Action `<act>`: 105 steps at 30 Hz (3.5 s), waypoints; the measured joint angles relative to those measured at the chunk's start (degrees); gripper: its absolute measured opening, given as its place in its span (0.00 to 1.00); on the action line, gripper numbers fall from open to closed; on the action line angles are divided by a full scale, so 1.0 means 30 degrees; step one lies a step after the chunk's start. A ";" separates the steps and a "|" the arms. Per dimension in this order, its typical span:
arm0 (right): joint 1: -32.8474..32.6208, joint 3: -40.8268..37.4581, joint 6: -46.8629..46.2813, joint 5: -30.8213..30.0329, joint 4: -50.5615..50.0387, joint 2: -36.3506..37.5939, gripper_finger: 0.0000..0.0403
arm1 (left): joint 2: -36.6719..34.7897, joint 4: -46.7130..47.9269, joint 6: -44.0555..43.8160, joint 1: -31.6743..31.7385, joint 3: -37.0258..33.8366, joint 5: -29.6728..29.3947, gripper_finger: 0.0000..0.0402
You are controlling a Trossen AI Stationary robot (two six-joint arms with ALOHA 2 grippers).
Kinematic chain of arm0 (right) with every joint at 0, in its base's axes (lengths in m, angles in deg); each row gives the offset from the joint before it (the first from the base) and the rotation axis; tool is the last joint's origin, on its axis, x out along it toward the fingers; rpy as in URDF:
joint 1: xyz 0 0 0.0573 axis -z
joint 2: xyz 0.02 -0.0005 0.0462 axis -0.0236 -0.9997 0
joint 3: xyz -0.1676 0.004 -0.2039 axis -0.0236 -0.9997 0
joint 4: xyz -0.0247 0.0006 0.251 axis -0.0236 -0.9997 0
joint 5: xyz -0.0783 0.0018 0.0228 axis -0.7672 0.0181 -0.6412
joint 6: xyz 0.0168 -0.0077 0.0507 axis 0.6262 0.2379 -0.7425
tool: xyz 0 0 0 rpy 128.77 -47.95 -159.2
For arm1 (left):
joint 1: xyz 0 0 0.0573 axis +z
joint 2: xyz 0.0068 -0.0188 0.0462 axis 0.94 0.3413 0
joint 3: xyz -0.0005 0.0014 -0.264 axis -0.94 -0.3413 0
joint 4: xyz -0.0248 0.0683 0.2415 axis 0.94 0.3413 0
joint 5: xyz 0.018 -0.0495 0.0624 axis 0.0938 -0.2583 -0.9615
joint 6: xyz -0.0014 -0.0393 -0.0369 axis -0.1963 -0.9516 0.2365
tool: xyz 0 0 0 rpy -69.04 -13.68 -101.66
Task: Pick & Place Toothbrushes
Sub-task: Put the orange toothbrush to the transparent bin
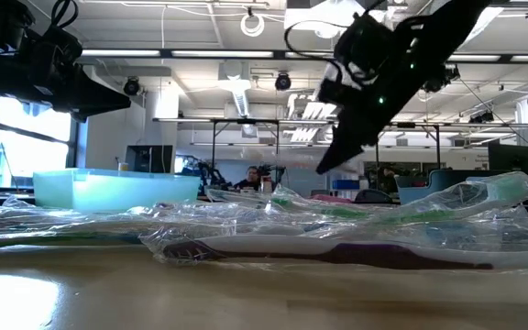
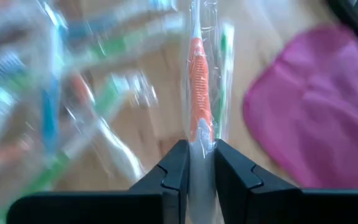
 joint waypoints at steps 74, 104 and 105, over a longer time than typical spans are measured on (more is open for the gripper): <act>-0.2385 0.0000 0.0620 -0.0700 0.3241 0.5242 0.12 | 0.0007 -0.3144 -0.4397 -0.0006 -0.0045 0.0130 0.54; -0.3007 0.0000 0.0918 0.1039 1.1624 0.1001 0.12 | 0.2321 -0.8985 -0.5479 -0.0050 -0.0802 0.3328 0.54; -0.3004 0.0000 0.0918 0.1008 1.1640 0.1001 0.12 | 0.2649 -0.9010 -0.5476 -0.0050 -0.0724 0.3117 0.54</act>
